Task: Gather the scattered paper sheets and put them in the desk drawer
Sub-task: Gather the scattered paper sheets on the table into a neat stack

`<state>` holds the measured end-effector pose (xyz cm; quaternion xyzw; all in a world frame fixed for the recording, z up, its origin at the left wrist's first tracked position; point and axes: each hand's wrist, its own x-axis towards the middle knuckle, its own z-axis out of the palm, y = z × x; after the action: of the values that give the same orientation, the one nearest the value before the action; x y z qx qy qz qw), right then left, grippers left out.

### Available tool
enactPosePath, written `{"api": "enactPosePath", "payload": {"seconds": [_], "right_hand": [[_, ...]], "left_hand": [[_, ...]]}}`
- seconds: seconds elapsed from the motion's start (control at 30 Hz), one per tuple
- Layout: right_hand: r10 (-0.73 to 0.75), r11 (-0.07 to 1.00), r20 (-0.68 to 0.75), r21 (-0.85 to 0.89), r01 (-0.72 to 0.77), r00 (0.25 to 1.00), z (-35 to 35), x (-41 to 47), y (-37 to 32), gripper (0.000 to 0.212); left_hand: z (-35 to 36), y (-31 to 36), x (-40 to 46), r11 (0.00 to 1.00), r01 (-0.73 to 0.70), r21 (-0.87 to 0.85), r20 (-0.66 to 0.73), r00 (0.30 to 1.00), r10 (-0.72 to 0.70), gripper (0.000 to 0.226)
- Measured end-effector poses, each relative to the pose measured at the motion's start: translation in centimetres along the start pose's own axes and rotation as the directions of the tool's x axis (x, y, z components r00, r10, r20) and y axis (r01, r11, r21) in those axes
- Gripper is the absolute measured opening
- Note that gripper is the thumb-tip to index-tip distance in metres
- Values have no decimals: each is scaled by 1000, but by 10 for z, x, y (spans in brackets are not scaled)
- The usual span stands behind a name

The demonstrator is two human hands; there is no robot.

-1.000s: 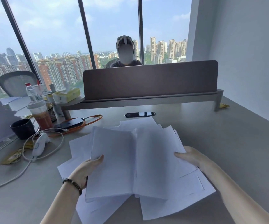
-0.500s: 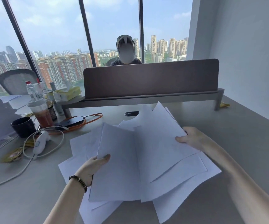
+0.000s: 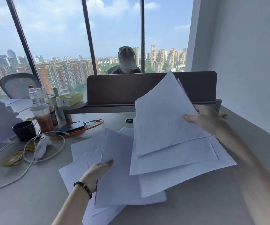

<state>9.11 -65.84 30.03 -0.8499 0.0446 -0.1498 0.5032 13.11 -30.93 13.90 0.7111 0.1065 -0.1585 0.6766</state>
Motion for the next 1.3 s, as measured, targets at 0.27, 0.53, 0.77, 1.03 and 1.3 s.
{"api": "enactPosePath", "payload": {"seconds": [0.27,0.53,0.77,1.03,1.3], "right_hand": [[75,977,49,194,-83,996,32,10,43,7],[223,928,133,273,-252,966,74,-1,97,13],[270,789,376,442,-427,887,98,-13,109,19],[168,821,211,511,-255,963,103,-9,109,36],[-44,828,14,560,28,999,90,-18,79,33]], "left_hand": [[10,12,-14,995,-29,-92,63,997,35,38],[19,20,-11,979,-173,-108,196,962,191,80],[34,26,-8,992,-123,12,146,982,120,88],[42,35,-16,978,-201,-60,193,959,209,23],[53,47,-23,842,-539,-32,53,840,540,28]]}}
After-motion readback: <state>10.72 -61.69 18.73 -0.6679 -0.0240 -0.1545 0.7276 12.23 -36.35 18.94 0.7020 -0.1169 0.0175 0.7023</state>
